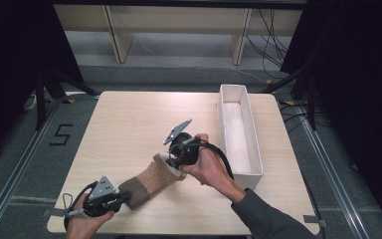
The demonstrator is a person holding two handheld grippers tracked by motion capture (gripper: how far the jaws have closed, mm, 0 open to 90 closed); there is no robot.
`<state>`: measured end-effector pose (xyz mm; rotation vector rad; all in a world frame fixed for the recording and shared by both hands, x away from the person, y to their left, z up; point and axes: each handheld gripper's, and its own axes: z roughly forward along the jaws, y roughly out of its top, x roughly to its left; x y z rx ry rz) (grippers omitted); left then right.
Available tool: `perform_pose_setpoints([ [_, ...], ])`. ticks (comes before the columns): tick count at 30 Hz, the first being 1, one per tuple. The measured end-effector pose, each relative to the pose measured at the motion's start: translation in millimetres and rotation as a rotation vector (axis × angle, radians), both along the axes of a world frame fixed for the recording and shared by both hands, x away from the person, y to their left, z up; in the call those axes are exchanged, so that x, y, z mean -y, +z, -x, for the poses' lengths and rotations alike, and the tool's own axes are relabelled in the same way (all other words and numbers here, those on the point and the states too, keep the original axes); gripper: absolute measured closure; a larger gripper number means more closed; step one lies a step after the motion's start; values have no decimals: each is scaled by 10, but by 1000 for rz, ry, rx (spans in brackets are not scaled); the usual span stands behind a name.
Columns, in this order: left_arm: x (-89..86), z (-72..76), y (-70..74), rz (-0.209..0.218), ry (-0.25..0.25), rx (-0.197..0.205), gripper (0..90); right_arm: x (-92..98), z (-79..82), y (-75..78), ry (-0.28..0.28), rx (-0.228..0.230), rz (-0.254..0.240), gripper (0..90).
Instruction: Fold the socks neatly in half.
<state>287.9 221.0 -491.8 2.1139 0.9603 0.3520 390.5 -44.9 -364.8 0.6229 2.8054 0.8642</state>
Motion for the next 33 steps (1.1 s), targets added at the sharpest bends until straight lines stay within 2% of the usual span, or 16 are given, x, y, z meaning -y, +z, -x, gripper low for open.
perform_pose_setpoints([
  [2,6,-14,-13,12,8,7,861,-64,12,-28,10,2,9,720],
  [4,4,-13,-10,-2,-2,-1,861,-149,28,-80,25,-11,17,717],
  [7,10,-11,-46,18,8,4,864,-284,52,-151,55,-27,16,713],
  [10,3,2,-28,4,0,4,861,-424,50,-236,80,-48,12,711],
  [12,-13,3,-17,14,3,5,848,-490,53,-294,84,-80,-3,710],
  [18,-149,103,40,63,41,13,811,-600,11,-443,90,-132,-26,708],
  [19,-183,115,33,60,39,6,811,-612,9,-452,85,-139,-28,707],
  [20,-177,137,14,101,63,7,810,-629,-1,-462,90,-149,-34,705],
  [21,-222,144,22,74,48,7,808,-646,-11,-470,94,-147,-39,704],
  [23,-217,158,25,107,70,15,807,-685,-18,-495,88,-161,-46,701],
  [24,-229,160,36,97,64,14,806,-714,-22,-522,89,-166,-44,699],
  [25,-256,158,54,67,49,10,806,-734,-26,-539,96,-165,-43,696],
  [28,-233,158,28,91,82,17,803,-815,-13,-582,94,-176,-45,692],
  [29,-239,161,27,84,75,8,800,-852,-8,-596,100,-190,-48,691],
  [32,-258,153,36,71,75,12,797,-931,-3,-626,118,-188,-48,692],
  [33,-253,143,26,88,67,14,798,-953,-1,-641,111,-187,-43,692],
])
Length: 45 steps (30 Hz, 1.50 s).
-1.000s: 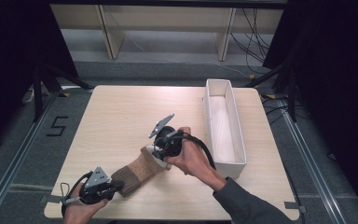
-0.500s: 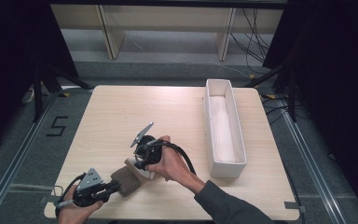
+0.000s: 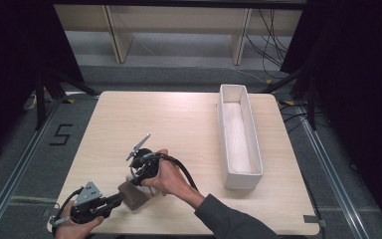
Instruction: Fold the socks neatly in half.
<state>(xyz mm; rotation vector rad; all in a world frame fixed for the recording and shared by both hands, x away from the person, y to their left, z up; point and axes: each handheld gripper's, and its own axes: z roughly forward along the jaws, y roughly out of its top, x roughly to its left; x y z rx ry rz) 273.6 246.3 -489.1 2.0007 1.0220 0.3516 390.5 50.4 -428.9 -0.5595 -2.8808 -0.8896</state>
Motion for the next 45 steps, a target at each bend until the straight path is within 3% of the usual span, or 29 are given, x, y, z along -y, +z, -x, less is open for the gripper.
perform_pose_setpoints([
  [1,-24,-4,4,-29,-22,6,798,-19,9,-9,5,-19,-1,693],
  [2,3,11,-11,12,-20,-27,798,-28,7,-13,6,-13,-2,694],
  [3,-1,2,-13,8,-32,-25,798,-39,10,-6,5,-8,3,699],
  [5,28,12,-23,13,14,-5,798,-39,8,12,15,13,0,708],
  [6,13,11,-17,-29,-9,-6,798,-37,17,22,4,17,6,710],
  [7,42,17,-27,-7,7,-6,798,-25,14,40,8,22,6,712],
  [8,53,6,-28,-16,-5,0,798,-13,9,56,16,25,0,713],
  [12,136,-16,-42,-8,-27,8,804,81,-18,162,-3,15,-31,716],
  [15,177,-34,-62,-51,-54,0,806,174,-71,273,-36,28,-60,717],
  [18,185,-42,-63,-57,-63,-7,808,196,-103,337,-62,50,-68,717],
  [19,186,-42,-65,-55,-59,-6,809,178,-115,326,-57,71,-71,718],
  [22,178,-33,-75,-67,-57,-1,808,71,-85,222,-44,62,-34,716],
  [23,200,-31,-90,-29,-43,0,807,13,-66,151,-23,64,-17,715],
  [24,196,-29,-85,-28,-43,-6,804,-17,-46,109,-20,55,-11,712],
  [25,167,-28,-70,-59,-58,-8,802,-52,-28,49,-12,48,-5,706],
  [27,151,-19,-67,-53,-41,-7,797,-99,-3,-42,-15,30,3,687],
  [30,108,-7,-59,-34,-24,-15,790,-110,5,-53,-13,24,-12,658],
  [31,87,-11,-57,-48,-31,-12,789,-105,9,-42,-9,14,-20,630],
  [32,103,-2,-70,-5,-5,-9,789,-99,11,-30,-10,7,-27,607],
  [33,68,-11,-56,-40,-21,-6,787,-84,13,0,-10,-9,-42,593],
  [35,75,-8,-52,-10,4,-4,784,-54,11,53,-10,0,-63,581],
  [36,43,-12,-33,-44,-17,-3,782,-35,16,86,-19,-12,-77,566],
  [38,46,-9,-30,-28,-10,-3,778,16,-11,150,-6,-14,-128,543],
  [39,67,-6,-38,0,9,0,776,32,0,194,-21,-35,-154,542],
  [40,64,-9,-32,-3,12,-6,775,42,1,222,-13,-40,-176,542],
  [42,65,-6,-37,10,14,-3,775,66,1,287,-17,-25,-180,557],
  [43,65,-6,-37,10,14,-3,775,79,-6,312,-8,-14,-181,577],
  [44,25,-6,-14,-26,-10,2,774,102,-11,337,-2,-10,-180,591],
  [45,22,-2,1,-15,-6,-4,774,121,-9,348,-9,-9,-176,610],
])
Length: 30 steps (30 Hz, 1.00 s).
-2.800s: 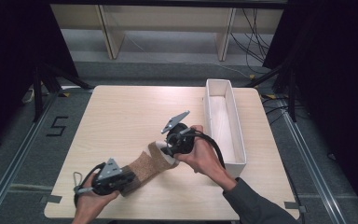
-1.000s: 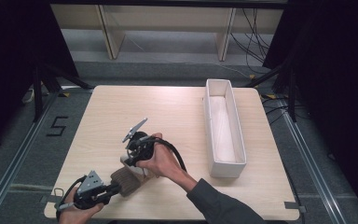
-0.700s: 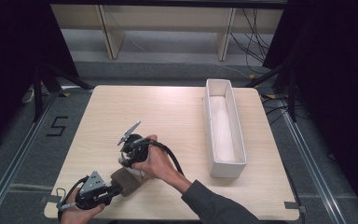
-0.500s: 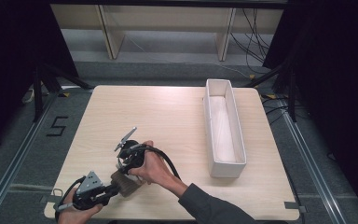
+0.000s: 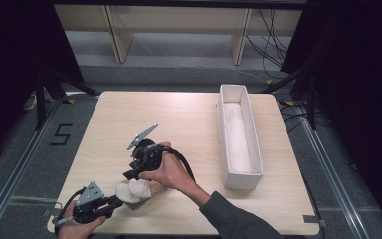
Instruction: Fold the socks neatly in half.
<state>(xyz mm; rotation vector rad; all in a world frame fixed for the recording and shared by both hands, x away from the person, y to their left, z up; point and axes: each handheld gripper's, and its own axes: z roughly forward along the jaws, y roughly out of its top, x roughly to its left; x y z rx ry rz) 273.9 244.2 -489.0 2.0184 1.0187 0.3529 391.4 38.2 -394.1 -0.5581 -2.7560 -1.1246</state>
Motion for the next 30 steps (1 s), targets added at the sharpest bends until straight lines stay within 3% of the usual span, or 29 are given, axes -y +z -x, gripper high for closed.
perform_pose_setpoints([
  [1,11,5,3,34,21,13,774,29,-11,2,3,9,4,629],
  [8,-184,117,206,48,48,38,774,216,-62,-121,-21,1,60,660],
  [12,-202,132,245,71,69,61,776,267,-1,-196,4,-10,75,660],
  [14,-147,102,247,75,53,67,775,253,32,-269,43,23,91,656],
  [15,-109,71,250,64,37,69,775,243,79,-276,27,-6,105,653],
  [16,-76,55,253,61,41,71,775,228,105,-308,41,5,113,648],
  [18,-20,-18,250,41,17,66,776,190,167,-351,43,-25,135,638],
  [19,-1,-52,234,35,15,59,779,166,176,-379,58,-6,135,633],
  [23,14,-168,65,13,6,12,793,79,223,-489,68,-5,165,596],
  [24,4,-179,47,-10,-1,-7,794,55,237,-521,75,-3,177,593],
  [25,-8,-190,35,-24,-13,-14,795,35,233,-551,96,35,187,588],
  [26,-7,-190,32,-19,-11,-14,796,9,265,-585,73,25,199,577],
  [29,-7,-188,30,-26,-14,-13,796,-35,313,-645,83,71,243,644],
  [30,-3,-187,26,-22,-10,-11,797,-41,345,-626,63,47,255,710],
])
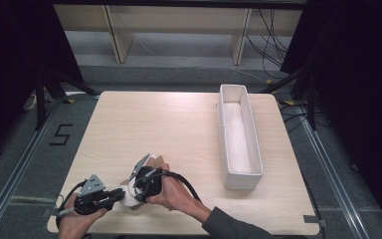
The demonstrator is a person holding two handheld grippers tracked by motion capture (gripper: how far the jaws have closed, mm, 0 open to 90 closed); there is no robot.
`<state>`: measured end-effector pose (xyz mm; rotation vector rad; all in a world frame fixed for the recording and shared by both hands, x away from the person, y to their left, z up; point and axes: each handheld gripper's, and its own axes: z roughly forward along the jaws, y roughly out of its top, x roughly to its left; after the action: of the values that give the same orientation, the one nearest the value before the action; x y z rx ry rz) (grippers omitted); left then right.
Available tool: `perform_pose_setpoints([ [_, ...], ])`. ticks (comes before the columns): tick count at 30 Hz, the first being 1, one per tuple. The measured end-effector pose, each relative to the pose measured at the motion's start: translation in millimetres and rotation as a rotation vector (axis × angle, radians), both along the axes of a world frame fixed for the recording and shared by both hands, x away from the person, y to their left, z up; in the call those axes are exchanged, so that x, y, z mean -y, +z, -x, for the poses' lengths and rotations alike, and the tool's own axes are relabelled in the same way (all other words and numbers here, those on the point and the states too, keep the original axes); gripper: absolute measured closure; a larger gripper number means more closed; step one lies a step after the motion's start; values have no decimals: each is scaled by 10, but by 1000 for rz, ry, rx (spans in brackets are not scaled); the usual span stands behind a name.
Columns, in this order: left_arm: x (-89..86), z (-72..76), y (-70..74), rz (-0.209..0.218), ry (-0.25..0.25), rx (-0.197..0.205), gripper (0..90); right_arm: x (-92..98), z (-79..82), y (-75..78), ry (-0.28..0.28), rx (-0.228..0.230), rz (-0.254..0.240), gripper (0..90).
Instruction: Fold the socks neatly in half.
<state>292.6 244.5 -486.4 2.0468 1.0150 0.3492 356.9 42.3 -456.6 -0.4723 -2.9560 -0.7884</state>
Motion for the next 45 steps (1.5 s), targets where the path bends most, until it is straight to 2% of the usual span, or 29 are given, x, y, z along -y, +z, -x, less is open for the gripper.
perform_pose_setpoints([
  [1,-5,-2,3,-3,-3,-4,797,0,-30,-2,42,49,-22,774],
  [2,-2,5,-3,3,3,4,797,9,-36,22,45,55,-42,819],
  [4,9,8,-2,4,8,6,796,26,-48,101,56,46,-66,836],
  [5,45,10,-24,49,31,13,797,31,-64,179,57,74,-85,840],
  [7,25,9,-6,0,4,-7,798,13,-79,314,61,94,-120,843],
  [8,47,17,-23,25,20,6,799,-11,-73,396,54,104,-128,843],
  [9,29,16,-7,1,4,-3,799,-43,-69,472,61,112,-138,843],
  [12,15,23,-17,16,20,-1,799,-156,-39,571,80,130,-146,842],
  [13,17,38,-32,52,25,-1,798,-178,-28,549,83,129,-137,842],
  [14,-16,38,-28,30,13,-2,791,-203,-6,490,92,125,-115,840],
  [16,-74,70,3,61,35,-3,767,-207,-3,351,101,120,-92,836],
  [17,-92,88,16,83,63,10,756,-198,-7,277,98,99,-88,834],
  [18,-141,100,42,77,71,13,744,-188,-8,206,93,92,-71,831],
  [19,-166,106,50,98,83,21,733,-180,-6,134,85,65,-62,828],
  [22,-247,127,95,117,127,43,720,-154,-23,10,89,47,-75,809],
  [25,-231,115,111,135,134,61,709,-116,-48,22,85,11,-110,731],
  [27,-177,98,128,135,109,64,707,-82,-75,63,78,15,-129,717],
  [28,-137,95,137,133,102,68,704,-47,-85,116,55,-1,-145,707],
  [29,-107,91,149,125,89,69,703,-15,-119,163,72,21,-168,705],
  [30,-83,87,157,123,83,71,701,29,-124,221,35,6,-175,705],
  [33,-16,78,200,114,69,85,702,174,-214,364,8,11,-231,708],
  [35,23,67,232,123,64,104,702,280,-296,435,-23,30,-231,721],
  [36,49,53,240,133,59,114,703,336,-326,465,-76,20,-222,727],
  [38,100,39,262,125,45,116,703,399,-450,440,-71,59,-221,732],
  [40,166,7,252,123,20,112,701,418,-517,366,-98,46,-195,739],
  [43,196,-29,197,80,20,93,703,410,-575,242,-106,27,-179,747],
  [44,195,-35,174,89,22,87,704,397,-558,204,-139,-15,-161,748],
  [45,186,-42,148,82,19,76,705,389,-571,176,-134,-8,-158,749],
])
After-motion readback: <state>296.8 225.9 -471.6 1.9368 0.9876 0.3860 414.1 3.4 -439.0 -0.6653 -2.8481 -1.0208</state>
